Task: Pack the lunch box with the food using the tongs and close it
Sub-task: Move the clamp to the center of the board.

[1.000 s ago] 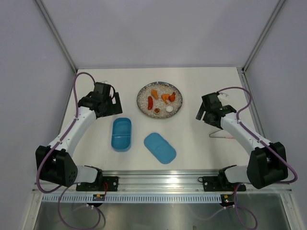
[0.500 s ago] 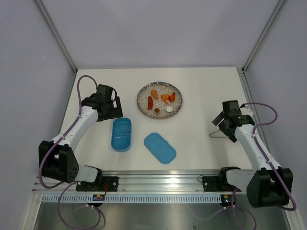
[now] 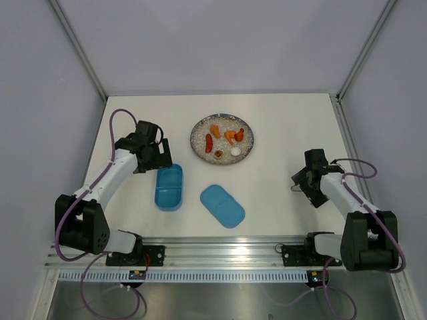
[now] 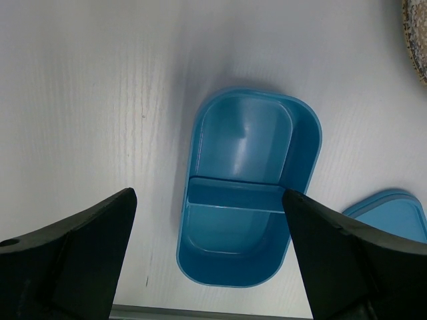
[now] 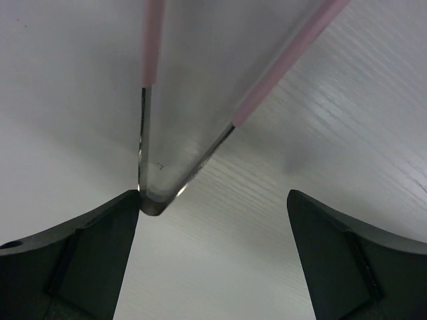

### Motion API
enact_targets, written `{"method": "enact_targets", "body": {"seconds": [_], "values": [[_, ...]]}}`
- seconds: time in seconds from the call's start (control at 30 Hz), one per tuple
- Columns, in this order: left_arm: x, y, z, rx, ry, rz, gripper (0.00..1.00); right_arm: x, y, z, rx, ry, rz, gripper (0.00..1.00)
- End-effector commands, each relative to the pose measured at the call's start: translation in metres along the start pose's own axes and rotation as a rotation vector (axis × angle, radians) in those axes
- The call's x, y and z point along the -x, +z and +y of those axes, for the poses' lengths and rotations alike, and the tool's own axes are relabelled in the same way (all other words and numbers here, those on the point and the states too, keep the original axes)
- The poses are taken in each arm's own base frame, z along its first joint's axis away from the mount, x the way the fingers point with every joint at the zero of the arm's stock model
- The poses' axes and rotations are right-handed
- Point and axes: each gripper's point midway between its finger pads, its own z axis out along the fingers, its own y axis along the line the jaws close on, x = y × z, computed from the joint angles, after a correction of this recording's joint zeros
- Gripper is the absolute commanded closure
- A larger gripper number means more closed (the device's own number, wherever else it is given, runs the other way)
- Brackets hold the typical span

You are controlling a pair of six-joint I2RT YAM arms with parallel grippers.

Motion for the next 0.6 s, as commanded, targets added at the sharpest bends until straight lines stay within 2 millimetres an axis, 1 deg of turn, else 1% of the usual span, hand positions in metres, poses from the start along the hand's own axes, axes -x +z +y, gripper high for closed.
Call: {"method": "enact_targets", "body": {"seconds": [0.0, 0.13, 0.17, 0.27, 0.33, 0.37, 0.43, 0.47, 0.53, 0.57], "values": [[0.01, -0.004, -0.01, -0.048, 0.006, -0.037, 0.04, 0.024, 0.008, 0.031, 0.069, 0.023, -0.075, 0.01], [0.011, -0.005, -0.009, -0.043, 0.01, -0.042, 0.03, 0.034, 0.018, 0.041, 0.039, -0.025, -0.091, 0.01], [0.01, -0.004, -0.008, -0.041, 0.012, -0.04, 0.03, 0.035, 0.025, 0.044, 0.036, -0.038, -0.091, 0.01], [0.009, -0.005, -0.008, -0.039, 0.015, -0.039, 0.03, 0.046, 0.032, 0.058, 0.038, -0.098, -0.1, 0.01], [0.009, -0.005, -0.006, -0.033, 0.018, -0.042, 0.03, 0.047, 0.036, 0.065, 0.051, -0.166, -0.087, 0.01], [0.009, -0.005, -0.006, -0.033, 0.022, -0.04, 0.02, 0.049, 0.041, 0.074, 0.062, -0.19, -0.082, 0.01], [0.009, -0.004, -0.005, -0.03, 0.023, -0.038, 0.02, 0.049, 0.045, 0.079, 0.063, -0.245, -0.066, 0.01], [0.009, -0.004, -0.006, -0.03, 0.024, -0.037, 0.02, 0.051, 0.049, 0.085, 0.067, -0.267, -0.061, 0.01], [0.009, -0.003, -0.006, -0.03, 0.022, -0.035, 0.02, 0.049, 0.05, 0.091, 0.092, -0.341, -0.036, 0.01], [0.009, -0.003, -0.007, -0.033, 0.025, -0.033, 0.02, 0.052, 0.052, 0.098, 0.104, -0.361, -0.034, 0.0]]}}
